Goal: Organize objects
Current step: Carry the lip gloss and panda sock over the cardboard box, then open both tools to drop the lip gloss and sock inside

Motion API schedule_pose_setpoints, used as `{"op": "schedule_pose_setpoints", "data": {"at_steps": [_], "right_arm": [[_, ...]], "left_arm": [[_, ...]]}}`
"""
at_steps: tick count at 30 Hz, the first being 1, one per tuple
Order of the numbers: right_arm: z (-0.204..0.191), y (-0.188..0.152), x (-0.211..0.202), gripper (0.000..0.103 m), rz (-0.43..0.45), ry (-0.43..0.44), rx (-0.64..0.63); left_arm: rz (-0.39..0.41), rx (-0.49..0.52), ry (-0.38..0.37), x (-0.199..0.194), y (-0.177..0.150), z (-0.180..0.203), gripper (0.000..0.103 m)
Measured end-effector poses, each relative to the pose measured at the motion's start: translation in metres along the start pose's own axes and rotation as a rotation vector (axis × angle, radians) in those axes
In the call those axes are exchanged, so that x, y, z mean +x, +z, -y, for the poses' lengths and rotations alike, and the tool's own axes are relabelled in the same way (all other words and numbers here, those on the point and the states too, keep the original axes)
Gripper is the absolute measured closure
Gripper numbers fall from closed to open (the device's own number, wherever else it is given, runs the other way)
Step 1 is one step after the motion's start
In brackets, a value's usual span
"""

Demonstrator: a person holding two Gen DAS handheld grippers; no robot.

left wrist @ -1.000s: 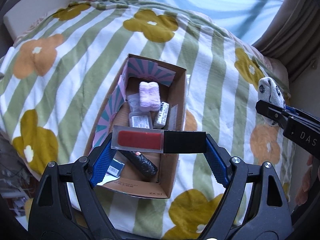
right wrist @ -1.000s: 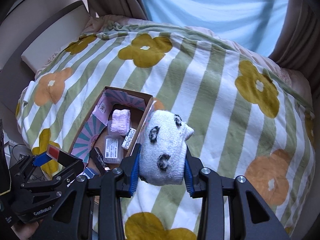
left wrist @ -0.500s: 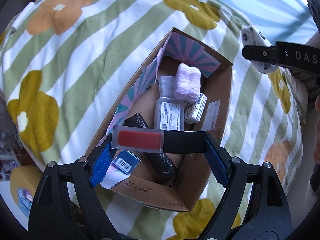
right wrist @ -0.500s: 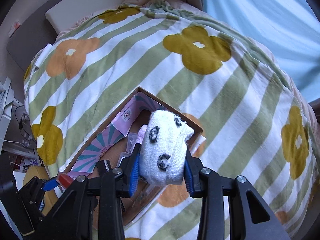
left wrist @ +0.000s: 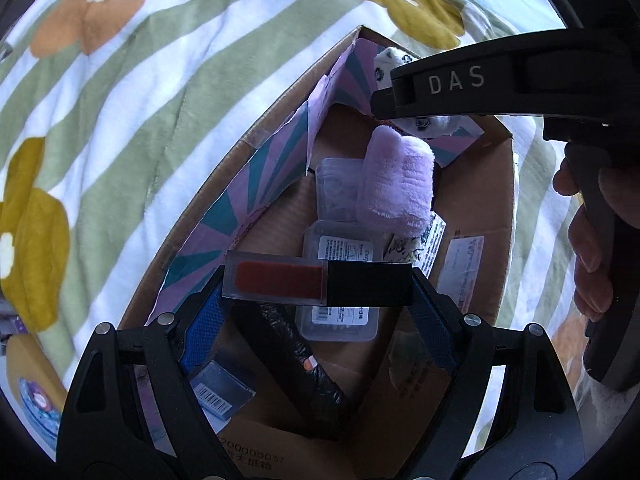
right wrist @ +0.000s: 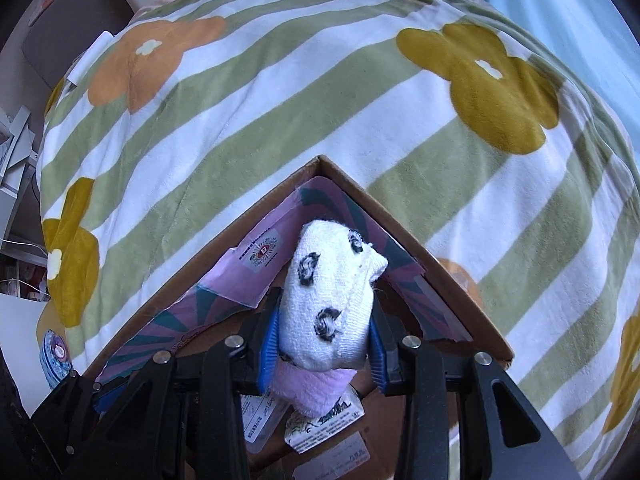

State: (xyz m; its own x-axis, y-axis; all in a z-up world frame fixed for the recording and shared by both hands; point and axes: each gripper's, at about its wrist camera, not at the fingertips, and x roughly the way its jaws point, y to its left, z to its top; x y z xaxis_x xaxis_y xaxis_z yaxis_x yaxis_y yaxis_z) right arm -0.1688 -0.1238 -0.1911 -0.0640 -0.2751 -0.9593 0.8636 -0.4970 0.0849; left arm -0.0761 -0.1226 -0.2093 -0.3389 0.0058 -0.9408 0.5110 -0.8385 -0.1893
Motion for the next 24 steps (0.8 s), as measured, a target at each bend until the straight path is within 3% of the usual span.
{"op": "schedule_pose_setpoints", "data": {"at_steps": [8,9,11,12,13,19,24], "right_arm": [[-0.003,0.005,0.006,0.067,0.0,0.032,-0.026],[-0.004,0.006,0.007,0.06,-0.003,0.041,-0.023],[-0.003,0.006,0.006,0.037,-0.002,0.057,-0.018],[-0.003,0.005,0.005,0.018,-0.001,0.056,-0.017],[-0.003,0.004,0.005,0.014,0.005,0.052,-0.017],[0.003,0.0,0.008,0.014,-0.033,0.097,0.029],[0.002,-0.006,0.003,0.014,-0.026,0.08,0.041]], "left_arm": [[0.008,0.046,0.045,0.004,0.001,0.008,0.02],[0.004,0.057,0.059,0.004,0.0,0.011,0.019],[0.014,0.061,0.046,0.001,-0.002,0.013,0.002],[0.024,0.056,0.033,-0.002,-0.003,0.013,0.0],[0.025,0.049,0.021,-0.004,-0.004,0.013,0.0],[-0.003,0.008,-0.006,-0.004,-0.008,0.007,0.0],[-0.005,0.005,-0.008,-0.007,-0.009,0.005,0.0]]}}
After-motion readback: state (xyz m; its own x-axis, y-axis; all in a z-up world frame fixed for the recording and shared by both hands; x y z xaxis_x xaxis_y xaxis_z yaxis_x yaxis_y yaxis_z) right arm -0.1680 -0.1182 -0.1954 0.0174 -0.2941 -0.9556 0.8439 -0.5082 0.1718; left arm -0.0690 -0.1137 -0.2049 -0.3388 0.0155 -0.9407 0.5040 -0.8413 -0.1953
